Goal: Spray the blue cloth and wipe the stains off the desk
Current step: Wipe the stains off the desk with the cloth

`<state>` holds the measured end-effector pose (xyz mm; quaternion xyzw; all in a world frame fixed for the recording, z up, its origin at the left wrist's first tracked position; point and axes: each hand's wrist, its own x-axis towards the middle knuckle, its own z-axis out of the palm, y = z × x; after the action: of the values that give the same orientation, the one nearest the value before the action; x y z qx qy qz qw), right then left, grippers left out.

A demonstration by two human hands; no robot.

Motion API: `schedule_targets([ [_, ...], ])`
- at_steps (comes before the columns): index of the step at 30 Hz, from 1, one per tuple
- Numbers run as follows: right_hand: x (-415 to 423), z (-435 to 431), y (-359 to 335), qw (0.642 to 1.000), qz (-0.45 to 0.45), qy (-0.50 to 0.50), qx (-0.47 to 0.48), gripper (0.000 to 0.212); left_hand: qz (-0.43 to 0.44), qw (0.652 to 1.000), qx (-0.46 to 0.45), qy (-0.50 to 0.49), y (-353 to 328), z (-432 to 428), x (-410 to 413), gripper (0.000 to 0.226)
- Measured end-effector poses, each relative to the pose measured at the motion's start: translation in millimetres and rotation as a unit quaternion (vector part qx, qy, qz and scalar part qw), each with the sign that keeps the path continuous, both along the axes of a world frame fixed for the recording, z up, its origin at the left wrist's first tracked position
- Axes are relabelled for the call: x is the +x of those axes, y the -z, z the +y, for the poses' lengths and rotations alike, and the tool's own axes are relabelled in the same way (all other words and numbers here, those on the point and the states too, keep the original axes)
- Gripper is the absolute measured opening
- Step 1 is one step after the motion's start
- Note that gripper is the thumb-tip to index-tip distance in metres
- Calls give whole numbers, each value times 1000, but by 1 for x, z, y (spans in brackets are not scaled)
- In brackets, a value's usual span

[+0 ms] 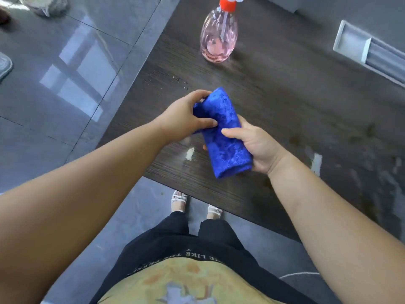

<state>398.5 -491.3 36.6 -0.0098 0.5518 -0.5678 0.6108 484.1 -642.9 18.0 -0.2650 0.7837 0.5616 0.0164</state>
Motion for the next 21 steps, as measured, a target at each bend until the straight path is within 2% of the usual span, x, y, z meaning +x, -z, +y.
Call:
schedule_targets([
  [3, -18, 18, -5, 986, 138, 75, 61, 52, -12, 1000, -17, -20, 2, 10, -2, 54],
  [5, -36, 36, -12, 939, 318, 34, 128, 59, -32, 998, -61, -1, 7, 17, 4, 53],
  [7, -50, 53, -18, 846, 493, -50, 198, 66, -52, 993, -107, 27, 11, 28, 14, 52],
  [8, -54, 56, -17, 787, 568, -90, 223, 67, -59, 989, -132, 39, 13, 33, 18, 51],
  [10, -57, 56, -4, 674, 680, -166, 237, 66, -75, 980, -180, 51, 16, 49, 28, 48],
  [11, -53, 52, 5, 640, 703, -206, 232, 65, -83, 975, -200, 51, 18, 56, 32, 47],
  [12, -49, 49, 17, 622, 708, -250, 223, 63, -92, 971, -216, 47, 21, 65, 37, 46],
  [16, -12, 41, 54, 582, 670, -416, 198, 59, -114, 964, -239, 14, 34, 90, 55, 45],
  [19, 7, 51, 67, 572, 660, -446, 196, 63, -127, 956, -266, 10, 40, 103, 65, 44],
  [21, 11, 63, 70, 534, 686, -455, 190, 60, -144, 950, -275, 13, 43, 109, 66, 44],
])
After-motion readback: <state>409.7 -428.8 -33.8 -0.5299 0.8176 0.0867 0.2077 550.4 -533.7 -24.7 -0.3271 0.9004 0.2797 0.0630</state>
